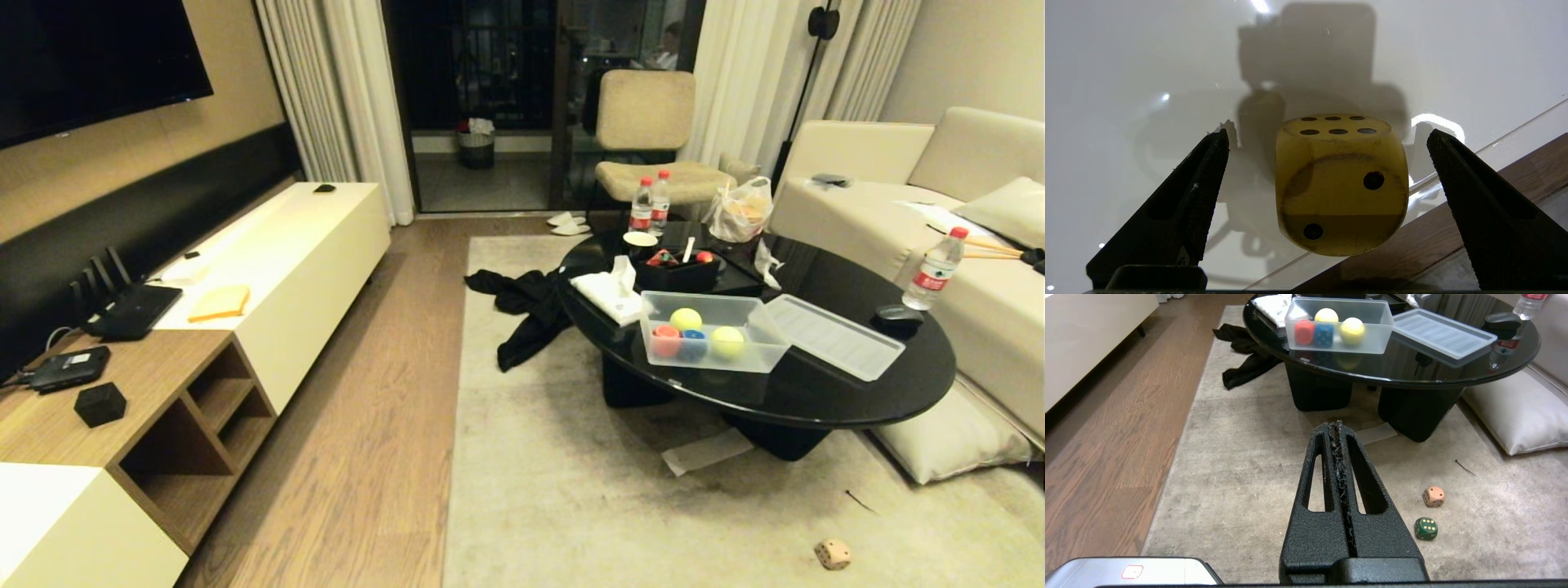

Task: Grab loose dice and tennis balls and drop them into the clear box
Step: Pick up toys out of the box

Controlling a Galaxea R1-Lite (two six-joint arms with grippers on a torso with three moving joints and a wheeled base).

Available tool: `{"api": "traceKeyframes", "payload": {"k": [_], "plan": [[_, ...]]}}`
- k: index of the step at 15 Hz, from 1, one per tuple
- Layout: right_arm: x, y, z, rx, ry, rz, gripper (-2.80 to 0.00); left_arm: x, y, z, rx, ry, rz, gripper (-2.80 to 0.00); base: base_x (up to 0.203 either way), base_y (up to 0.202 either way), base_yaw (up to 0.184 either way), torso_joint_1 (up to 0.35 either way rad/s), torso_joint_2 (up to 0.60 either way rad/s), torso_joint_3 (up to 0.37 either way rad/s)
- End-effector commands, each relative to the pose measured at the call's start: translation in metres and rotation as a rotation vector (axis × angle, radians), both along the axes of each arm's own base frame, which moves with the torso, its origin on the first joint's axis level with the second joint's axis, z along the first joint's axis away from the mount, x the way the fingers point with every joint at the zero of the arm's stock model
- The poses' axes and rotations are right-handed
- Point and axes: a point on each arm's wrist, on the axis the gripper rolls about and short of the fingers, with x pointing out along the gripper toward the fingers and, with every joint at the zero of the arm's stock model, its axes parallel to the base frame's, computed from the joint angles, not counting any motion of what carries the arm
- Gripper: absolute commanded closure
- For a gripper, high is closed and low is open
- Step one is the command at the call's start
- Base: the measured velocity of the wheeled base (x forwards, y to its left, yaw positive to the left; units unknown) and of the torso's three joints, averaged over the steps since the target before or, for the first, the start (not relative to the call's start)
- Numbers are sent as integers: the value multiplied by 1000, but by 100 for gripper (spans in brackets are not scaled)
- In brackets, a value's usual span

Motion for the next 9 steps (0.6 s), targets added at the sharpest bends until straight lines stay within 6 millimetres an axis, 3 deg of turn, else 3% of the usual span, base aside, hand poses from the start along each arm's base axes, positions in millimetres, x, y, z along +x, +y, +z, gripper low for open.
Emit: {"api": "traceKeyframes", "payload": {"k": [1,9], "plan": [[0,0,0,1,0,1,0,-2,-3,-2,-10,9,-5,-280,0,0,0,0,0,0],[0,0,0,1,1,0,0,-1,-6,-4,-16,14,-13,-280,0,0,0,0,0,0]]}}
